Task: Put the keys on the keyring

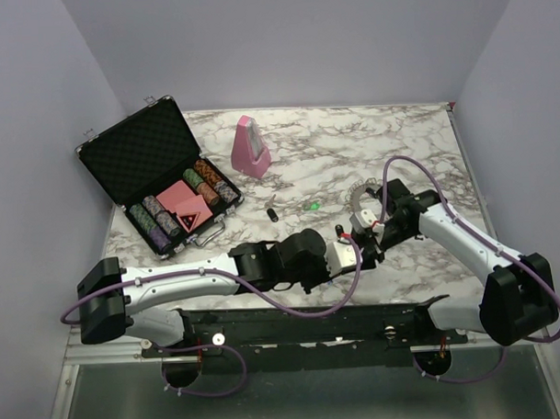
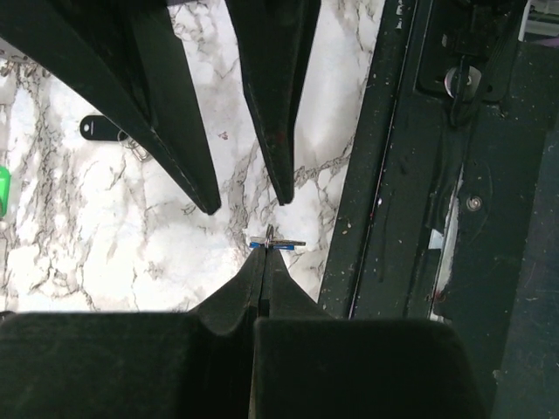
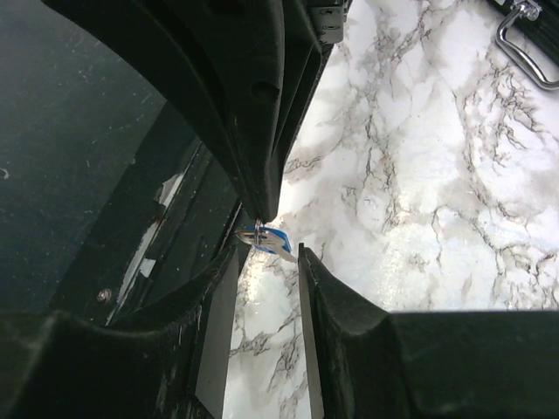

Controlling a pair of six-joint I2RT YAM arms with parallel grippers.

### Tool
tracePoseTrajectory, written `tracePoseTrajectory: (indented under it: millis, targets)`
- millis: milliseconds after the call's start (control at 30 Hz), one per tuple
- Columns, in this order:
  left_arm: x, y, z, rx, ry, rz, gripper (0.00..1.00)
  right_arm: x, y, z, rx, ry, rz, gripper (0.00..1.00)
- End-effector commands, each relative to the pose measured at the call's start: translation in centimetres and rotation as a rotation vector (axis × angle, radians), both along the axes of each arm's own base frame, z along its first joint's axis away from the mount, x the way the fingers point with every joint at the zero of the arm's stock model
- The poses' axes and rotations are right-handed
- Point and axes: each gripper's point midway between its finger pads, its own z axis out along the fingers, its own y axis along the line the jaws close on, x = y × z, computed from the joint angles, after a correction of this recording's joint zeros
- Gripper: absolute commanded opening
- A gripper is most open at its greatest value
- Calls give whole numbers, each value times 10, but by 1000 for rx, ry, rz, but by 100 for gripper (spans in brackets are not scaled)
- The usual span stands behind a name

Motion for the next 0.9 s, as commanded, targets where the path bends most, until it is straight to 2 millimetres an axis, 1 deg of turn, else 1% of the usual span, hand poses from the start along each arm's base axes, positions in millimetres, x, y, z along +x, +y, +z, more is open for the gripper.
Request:
tracePoseTrajectory:
  millis: [0, 367, 533, 767, 867]
  targets:
    - [8, 1, 2, 29, -13, 50, 0, -3, 5, 1, 15, 39, -2, 40]
    - [13, 0, 6, 10, -19, 77, 0, -5, 10, -1, 12, 71, 4, 33]
    - [13, -4, 7, -8, -18, 76, 0, -6, 12, -1, 21, 84, 8, 33]
    - [15, -6, 10, -19, -26, 84, 0, -9, 14, -6, 6, 91, 23, 32]
    - [15, -6, 10, -27, -9, 103, 0, -8, 14, -7, -2, 90, 24, 26]
